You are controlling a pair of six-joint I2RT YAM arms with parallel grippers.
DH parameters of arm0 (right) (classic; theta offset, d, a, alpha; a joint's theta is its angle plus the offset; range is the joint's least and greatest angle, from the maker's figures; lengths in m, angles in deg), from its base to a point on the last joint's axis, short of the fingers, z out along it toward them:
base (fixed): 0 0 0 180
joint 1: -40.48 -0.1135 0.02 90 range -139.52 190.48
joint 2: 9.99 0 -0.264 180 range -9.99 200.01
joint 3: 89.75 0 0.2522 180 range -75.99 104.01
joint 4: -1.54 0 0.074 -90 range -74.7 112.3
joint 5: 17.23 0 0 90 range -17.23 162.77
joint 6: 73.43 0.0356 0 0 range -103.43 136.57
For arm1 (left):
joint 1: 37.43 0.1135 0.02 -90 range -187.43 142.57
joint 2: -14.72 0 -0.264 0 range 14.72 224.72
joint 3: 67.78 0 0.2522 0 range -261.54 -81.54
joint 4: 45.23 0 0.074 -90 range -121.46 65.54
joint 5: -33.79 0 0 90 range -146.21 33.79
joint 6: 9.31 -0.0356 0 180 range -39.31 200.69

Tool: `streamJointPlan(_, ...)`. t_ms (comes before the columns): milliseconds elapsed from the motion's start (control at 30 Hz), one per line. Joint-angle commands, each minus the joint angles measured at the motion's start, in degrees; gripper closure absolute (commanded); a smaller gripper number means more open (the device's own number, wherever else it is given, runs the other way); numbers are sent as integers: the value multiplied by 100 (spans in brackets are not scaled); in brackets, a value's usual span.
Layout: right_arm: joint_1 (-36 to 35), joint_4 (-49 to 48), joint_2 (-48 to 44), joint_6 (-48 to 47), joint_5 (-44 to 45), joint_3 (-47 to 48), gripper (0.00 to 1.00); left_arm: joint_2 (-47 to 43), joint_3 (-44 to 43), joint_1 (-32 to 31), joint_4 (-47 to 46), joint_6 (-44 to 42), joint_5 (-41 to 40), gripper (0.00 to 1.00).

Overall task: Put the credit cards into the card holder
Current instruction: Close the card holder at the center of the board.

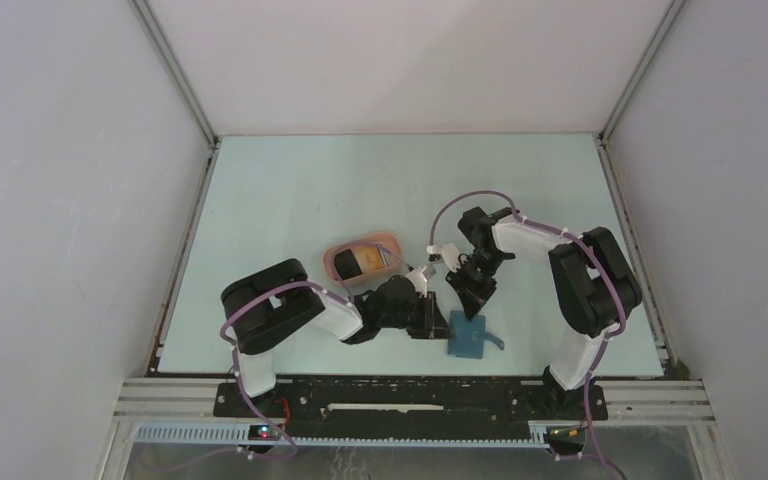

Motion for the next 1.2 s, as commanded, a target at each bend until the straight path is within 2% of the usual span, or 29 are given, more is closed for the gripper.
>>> streamJointPlan(0, -28, -275, -83, -111, 333, -118, 80, 249, -192, -51, 560, -239, -367, 94)
streamJointPlan(67, 127, -213, -315, -181, -8, -80, 78, 233, -222, -46, 572, -272, -436, 98)
streamJointPlan(167, 359, -78, -784, -389, -630, -78, 69, 142, -223, -46, 566, -343, -560, 100)
streamJointPlan(400, 800, -109, -1353, -461, -848, -174, 59, -404, 3, -11, 497, -652, -1124, 100)
streamJointPlan(600, 1220, -134, -1389, -572, -1346, -178, 42, -1000, 108, -10, 676, -1453, -1741, 100)
streamJointPlan(800, 1257, -260, -1321, -1003, -1635, -8, 27, -1332, 47, -143, 812, -2710, -2127, 100)
streamJointPlan(967, 1193, -67, -1045, -1675, -2097, 253, 24, -1352, 71, -178, 776, -3282, -2207, 100)
streamJointPlan(1100, 951, -55, -1133, -2527, -2125, 196, 21, -1356, 119, -231, 614, -3571, -2159, 100)
streamJointPlan(1167, 812, -326, -1226, -2589, -1930, 78, 20, -1382, 160, -275, 538, -3703, -2211, 100)
